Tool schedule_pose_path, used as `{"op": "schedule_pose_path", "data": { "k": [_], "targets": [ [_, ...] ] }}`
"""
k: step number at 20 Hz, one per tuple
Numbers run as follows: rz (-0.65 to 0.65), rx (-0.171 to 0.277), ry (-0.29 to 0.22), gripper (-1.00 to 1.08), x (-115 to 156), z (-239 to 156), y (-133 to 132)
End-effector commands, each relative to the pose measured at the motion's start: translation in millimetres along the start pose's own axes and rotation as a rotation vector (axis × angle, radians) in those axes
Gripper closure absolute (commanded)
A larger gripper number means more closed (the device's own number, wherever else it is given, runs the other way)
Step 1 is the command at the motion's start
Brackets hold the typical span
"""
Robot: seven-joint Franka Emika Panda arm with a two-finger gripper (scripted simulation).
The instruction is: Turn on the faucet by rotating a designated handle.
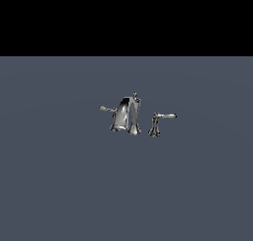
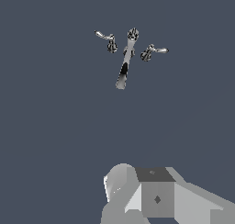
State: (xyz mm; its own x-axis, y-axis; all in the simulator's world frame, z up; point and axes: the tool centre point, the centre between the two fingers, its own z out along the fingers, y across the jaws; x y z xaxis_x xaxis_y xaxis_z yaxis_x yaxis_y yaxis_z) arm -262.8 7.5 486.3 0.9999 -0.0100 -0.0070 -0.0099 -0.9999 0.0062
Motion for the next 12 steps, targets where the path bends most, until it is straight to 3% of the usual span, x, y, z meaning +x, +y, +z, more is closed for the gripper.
{"op": "schedule_pose_path", "data": {
  "k": [1,12],
  "targets": [
    [0.000,0.000,0.000,1.08,0,0,0],
    [0.064,0.001,0.000,1.08,6,14,-13]
  ]
}}
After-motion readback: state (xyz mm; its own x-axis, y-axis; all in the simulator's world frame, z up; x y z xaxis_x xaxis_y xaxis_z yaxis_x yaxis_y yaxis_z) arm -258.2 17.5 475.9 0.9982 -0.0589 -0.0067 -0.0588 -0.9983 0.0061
